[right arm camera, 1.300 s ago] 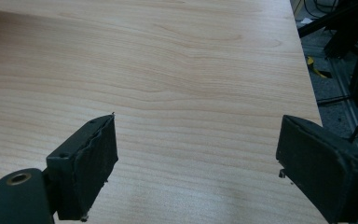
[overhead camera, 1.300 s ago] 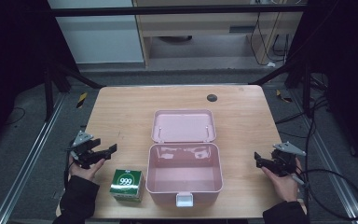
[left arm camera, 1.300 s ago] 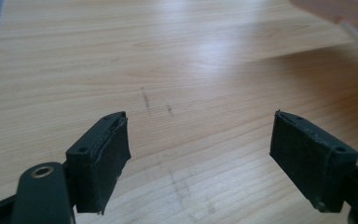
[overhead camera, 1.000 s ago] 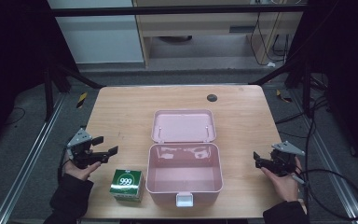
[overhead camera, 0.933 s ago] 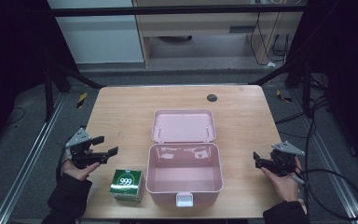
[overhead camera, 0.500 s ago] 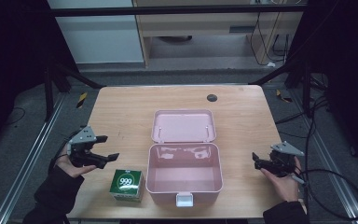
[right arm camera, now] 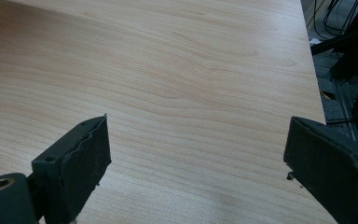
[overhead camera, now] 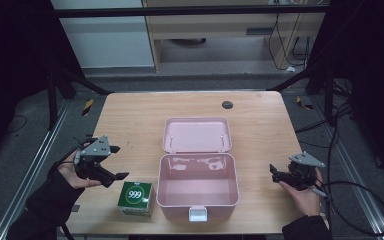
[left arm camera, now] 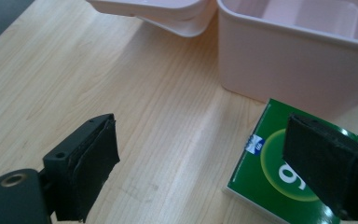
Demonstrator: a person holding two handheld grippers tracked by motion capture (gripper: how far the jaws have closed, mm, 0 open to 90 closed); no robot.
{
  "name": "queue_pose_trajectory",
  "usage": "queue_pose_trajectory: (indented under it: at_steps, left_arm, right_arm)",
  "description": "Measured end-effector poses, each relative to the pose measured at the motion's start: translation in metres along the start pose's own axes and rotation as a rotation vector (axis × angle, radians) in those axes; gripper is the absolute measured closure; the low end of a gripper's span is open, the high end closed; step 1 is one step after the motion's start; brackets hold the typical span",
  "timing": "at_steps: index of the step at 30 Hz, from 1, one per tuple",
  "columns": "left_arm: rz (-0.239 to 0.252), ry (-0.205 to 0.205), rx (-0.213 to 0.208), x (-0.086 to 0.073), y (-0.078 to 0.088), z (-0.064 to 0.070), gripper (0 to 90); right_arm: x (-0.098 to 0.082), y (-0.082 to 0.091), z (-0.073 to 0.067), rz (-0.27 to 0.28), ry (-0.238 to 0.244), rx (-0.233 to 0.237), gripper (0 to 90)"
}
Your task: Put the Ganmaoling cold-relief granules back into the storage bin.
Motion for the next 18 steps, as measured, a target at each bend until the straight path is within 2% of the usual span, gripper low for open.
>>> queue_pose_trajectory:
  at_steps: [8,18]
  left_arm:
    - [-0.073,-0.073,-0.038,-0.003,-0.001,0.009,6.0]
    - [-0.138,-0.11,-0.114,-0.007,-0.006,0.022,5.0]
  right_arm:
    - [-0.001,0.0,-0.002,-0.006,0.012,0.01,6.5]
    - [-0.003,-0.002,-0.004,-0.02,0.026,0.018,6.1]
Point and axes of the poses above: each handheld gripper's, and its own axes: y roughly backward along the jaws, x roughly out of its top, z roughly to its right, the point moved 7 cm from there along -y, roughly forward along the jaws, and after that the axes turned 6 degrees about z, right-handed, at the moved point
